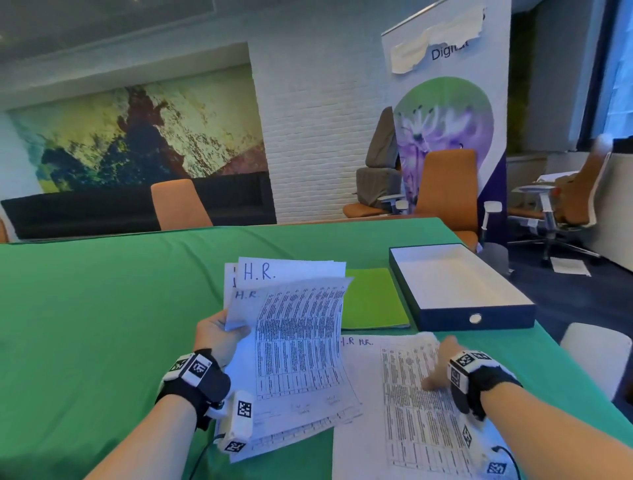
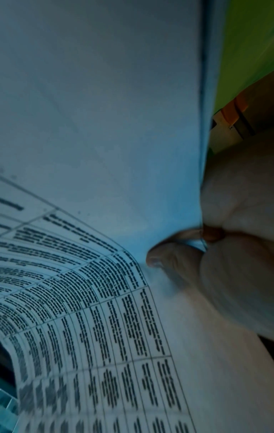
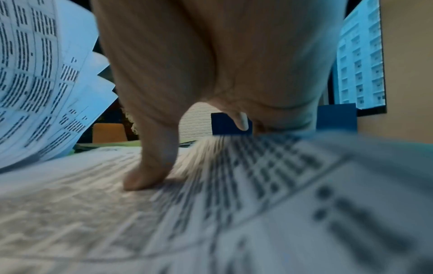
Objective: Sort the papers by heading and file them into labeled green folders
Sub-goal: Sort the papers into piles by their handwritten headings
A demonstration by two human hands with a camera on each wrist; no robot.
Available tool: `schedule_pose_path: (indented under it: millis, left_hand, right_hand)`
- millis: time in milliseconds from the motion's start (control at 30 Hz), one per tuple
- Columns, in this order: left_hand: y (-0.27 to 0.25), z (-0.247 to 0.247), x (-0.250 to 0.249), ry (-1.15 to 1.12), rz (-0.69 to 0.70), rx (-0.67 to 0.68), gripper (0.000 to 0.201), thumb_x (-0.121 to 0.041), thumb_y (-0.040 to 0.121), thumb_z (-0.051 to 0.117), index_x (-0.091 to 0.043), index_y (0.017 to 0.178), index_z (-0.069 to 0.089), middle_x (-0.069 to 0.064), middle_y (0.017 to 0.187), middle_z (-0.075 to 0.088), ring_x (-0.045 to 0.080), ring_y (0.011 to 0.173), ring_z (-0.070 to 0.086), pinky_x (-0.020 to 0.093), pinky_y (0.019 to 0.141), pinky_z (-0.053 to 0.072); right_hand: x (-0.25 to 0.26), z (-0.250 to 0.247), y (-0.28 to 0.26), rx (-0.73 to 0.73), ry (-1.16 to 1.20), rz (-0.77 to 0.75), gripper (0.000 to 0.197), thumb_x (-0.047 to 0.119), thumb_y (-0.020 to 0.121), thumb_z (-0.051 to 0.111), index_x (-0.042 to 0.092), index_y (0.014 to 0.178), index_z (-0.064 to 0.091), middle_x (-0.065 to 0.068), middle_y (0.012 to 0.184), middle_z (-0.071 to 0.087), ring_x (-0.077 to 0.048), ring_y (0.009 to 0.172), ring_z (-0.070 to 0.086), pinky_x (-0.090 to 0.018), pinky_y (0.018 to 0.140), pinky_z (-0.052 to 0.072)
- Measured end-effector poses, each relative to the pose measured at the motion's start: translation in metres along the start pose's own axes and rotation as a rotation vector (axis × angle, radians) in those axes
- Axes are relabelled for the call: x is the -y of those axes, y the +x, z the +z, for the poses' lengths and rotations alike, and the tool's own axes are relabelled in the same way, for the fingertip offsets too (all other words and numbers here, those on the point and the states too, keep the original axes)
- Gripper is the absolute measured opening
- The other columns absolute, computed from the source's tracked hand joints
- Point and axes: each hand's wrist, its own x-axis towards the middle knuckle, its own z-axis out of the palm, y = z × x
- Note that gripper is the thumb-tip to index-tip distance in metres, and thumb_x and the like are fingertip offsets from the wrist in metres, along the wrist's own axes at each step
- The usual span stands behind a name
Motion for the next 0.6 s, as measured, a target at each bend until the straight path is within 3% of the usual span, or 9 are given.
schedule_pose_path:
  millis: [133, 200, 333, 433, 500, 600]
  left_hand:
    - [0.003, -0.002, 0.005, 0.038, -0.026, 0.008, 0.037, 0.015, 0.076, 0.064, 0.001, 0.11, 0.065, 0.012, 0.099, 0.065, 0.024, 0.096, 0.058, 0.036, 0.088, 0.043]
    - [0.005, -0.003, 0.009, 0.054, -0.041, -0.005, 0.034, 0.013, 0.076, 0.065, 0.0, 0.107, 0.066, 0.012, 0.098, 0.065, 0.026, 0.095, 0.059, 0.037, 0.088, 0.044]
    - [0.008, -0.004, 0.014, 0.1, -0.053, -0.003, 0.035, 0.01, 0.076, 0.067, -0.002, 0.109, 0.066, 0.01, 0.101, 0.067, 0.028, 0.096, 0.062, 0.043, 0.093, 0.047]
    - [0.009, -0.004, 0.013, 0.111, -0.067, -0.011, 0.034, 0.008, 0.078, 0.067, -0.002, 0.111, 0.066, 0.01, 0.1, 0.066, 0.028, 0.096, 0.06, 0.046, 0.095, 0.045]
    - [0.01, -0.004, 0.01, 0.123, -0.059, -0.021, 0.033, 0.006, 0.078, 0.067, -0.003, 0.11, 0.066, 0.009, 0.098, 0.066, 0.029, 0.097, 0.061, 0.047, 0.095, 0.046]
    - [0.011, -0.004, 0.008, 0.11, -0.053, -0.02, 0.03, 0.004, 0.08, 0.067, -0.005, 0.108, 0.067, 0.008, 0.099, 0.066, 0.028, 0.096, 0.061, 0.046, 0.094, 0.046]
  right_hand:
    - [0.006, -0.014, 0.001, -0.137, 0.102, -0.039, 0.044, 0.008, 0.081, 0.065, 0.003, 0.121, 0.045, -0.012, 0.113, 0.06, -0.026, 0.101, 0.061, -0.032, 0.083, 0.05]
    - [0.007, -0.022, 0.004, -0.179, 0.136, -0.083, 0.029, 0.006, 0.08, 0.062, 0.007, 0.108, 0.055, -0.011, 0.103, 0.064, -0.026, 0.09, 0.064, -0.036, 0.082, 0.054]
    - [0.011, -0.041, 0.001, -0.248, 0.252, -0.173, 0.026, 0.018, 0.077, 0.07, 0.011, 0.098, 0.057, -0.006, 0.095, 0.065, -0.025, 0.086, 0.064, -0.036, 0.079, 0.054]
    - [0.015, -0.056, 0.0, -0.284, 0.391, -0.3, 0.019, 0.025, 0.077, 0.075, 0.017, 0.085, 0.059, 0.002, 0.077, 0.062, -0.018, 0.072, 0.06, -0.027, 0.066, 0.047]
    - [0.016, -0.064, 0.0, -0.338, 0.482, -0.357, 0.015, 0.026, 0.08, 0.071, 0.015, 0.077, 0.061, -0.001, 0.072, 0.062, -0.021, 0.07, 0.061, -0.025, 0.059, 0.042]
    - [0.012, -0.069, 0.0, -0.32, 0.601, -0.389, 0.009, 0.02, 0.089, 0.061, 0.013, 0.095, 0.061, -0.004, 0.089, 0.065, -0.026, 0.086, 0.063, -0.03, 0.073, 0.048]
